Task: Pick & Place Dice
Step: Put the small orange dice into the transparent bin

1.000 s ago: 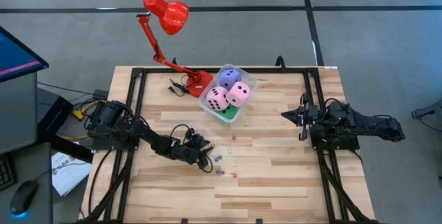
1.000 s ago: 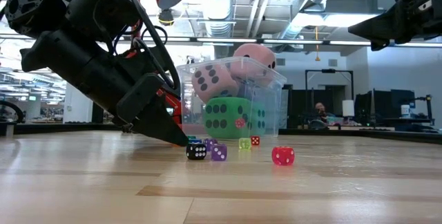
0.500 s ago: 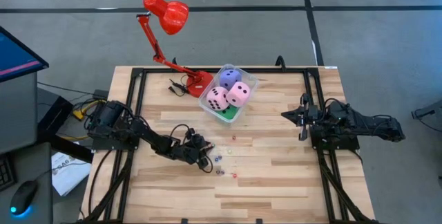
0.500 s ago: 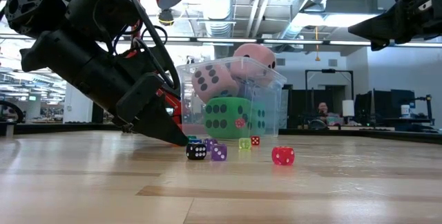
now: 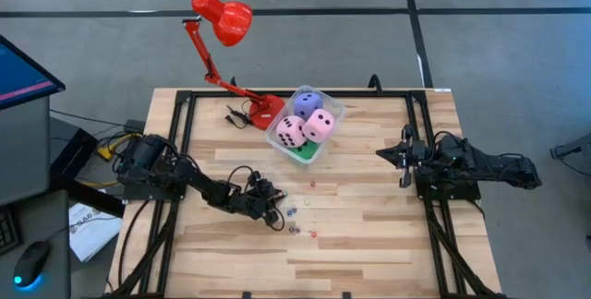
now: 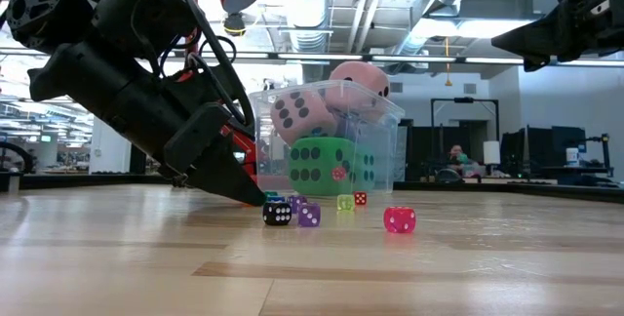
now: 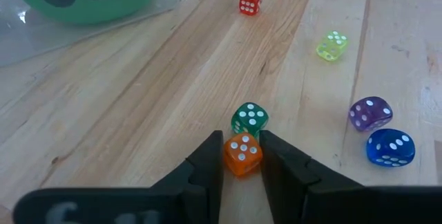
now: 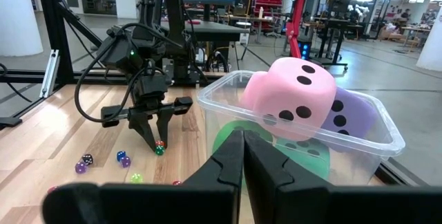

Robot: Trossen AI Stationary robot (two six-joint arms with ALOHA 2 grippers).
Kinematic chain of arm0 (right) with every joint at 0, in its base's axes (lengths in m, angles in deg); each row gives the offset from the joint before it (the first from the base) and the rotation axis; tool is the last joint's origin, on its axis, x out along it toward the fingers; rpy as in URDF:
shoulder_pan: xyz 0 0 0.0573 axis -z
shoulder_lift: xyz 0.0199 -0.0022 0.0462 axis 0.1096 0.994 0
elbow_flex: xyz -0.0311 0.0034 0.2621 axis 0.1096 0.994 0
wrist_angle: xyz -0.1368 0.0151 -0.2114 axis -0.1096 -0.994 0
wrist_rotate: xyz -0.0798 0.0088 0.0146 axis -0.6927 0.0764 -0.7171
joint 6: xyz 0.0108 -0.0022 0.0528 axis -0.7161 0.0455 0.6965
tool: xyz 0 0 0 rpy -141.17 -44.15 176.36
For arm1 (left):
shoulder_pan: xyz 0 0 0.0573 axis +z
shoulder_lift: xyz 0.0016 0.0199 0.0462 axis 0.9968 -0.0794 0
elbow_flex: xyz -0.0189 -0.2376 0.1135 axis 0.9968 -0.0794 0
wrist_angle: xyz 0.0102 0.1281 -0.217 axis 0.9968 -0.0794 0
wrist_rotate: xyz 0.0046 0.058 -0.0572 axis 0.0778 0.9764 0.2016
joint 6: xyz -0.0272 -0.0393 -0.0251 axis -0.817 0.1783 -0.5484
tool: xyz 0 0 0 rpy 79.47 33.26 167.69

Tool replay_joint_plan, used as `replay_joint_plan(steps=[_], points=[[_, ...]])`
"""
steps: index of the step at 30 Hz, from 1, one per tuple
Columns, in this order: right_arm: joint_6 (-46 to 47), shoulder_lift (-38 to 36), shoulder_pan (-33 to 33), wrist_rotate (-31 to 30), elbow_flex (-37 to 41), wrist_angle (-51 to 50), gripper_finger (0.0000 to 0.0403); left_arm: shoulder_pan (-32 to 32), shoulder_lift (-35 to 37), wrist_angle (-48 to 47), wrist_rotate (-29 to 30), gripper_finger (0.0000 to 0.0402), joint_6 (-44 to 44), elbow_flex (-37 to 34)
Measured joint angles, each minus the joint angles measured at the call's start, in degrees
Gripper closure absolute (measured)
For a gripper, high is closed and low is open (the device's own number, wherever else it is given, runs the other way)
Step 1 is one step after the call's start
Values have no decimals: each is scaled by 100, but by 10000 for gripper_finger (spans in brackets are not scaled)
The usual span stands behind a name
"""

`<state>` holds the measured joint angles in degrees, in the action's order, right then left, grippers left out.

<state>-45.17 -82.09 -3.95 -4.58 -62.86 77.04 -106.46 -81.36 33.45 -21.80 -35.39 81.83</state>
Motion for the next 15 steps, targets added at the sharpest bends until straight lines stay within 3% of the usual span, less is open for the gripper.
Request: replay_joint_plan(steps=[8, 15], points=[[0, 0, -1, 0, -2, 0, 394, -2, 6, -4, 4, 330, 0, 0], [0, 0, -1, 0, -2, -4, 394, 3, 464, -246, -160, 330, 6, -39]])
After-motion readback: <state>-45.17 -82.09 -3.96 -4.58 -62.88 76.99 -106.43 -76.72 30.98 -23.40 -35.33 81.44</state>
